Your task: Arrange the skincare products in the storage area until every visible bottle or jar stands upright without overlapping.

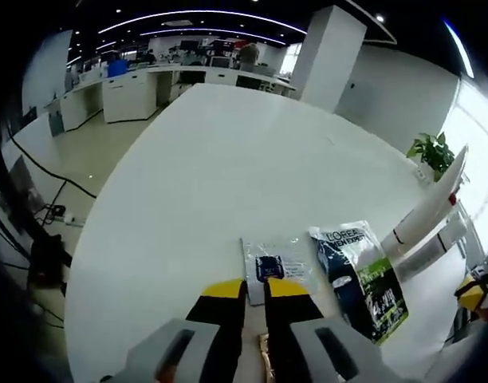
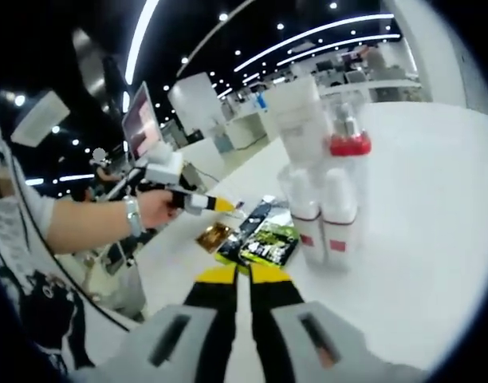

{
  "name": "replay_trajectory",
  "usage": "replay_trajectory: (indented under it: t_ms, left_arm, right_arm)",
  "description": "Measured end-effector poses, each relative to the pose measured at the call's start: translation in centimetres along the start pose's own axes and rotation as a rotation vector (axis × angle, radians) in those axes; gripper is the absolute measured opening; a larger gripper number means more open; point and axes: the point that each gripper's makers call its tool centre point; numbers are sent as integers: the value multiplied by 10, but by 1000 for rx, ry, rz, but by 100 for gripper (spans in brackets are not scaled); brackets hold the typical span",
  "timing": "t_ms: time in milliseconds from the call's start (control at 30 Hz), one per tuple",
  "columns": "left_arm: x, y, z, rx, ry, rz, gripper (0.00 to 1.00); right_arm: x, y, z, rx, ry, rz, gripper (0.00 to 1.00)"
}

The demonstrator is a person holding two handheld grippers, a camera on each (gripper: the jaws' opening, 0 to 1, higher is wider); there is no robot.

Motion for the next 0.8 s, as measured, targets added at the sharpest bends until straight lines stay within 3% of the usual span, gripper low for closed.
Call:
replay_trajectory:
  t_ms: [233, 333, 400, 467, 700, 800]
  left_arm:
    - [-4, 2, -7, 38, 50, 14, 11]
    - [-6, 11, 2, 91, 13, 69, 11]
    - [-7, 12, 7, 122, -7, 82, 17]
    - [-6, 11, 8, 137, -9, 76, 22]
    - [-21, 3, 15, 196, -9, 113, 22]
    - [-31, -8, 20, 237, -14, 104, 22]
  right_arm:
    - [0, 2, 0, 20, 3, 9, 4]
    - [0, 0, 1, 7, -3, 4, 4]
    - [-1, -1, 2, 12, -3, -1, 4]
    - [-1, -2, 3, 12, -8, -2, 4]
    - [-2, -3, 5, 12, -14, -4, 4]
    - [-2, -3, 6, 17, -14, -8, 4]
Point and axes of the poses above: the point that each gripper's makers call its tool centre point, and the gripper's own axes: x roughly forward along the fingers, z roughly to its right, y roughly out of its top, and after that the axes turned 11 degrees about x, right-handed
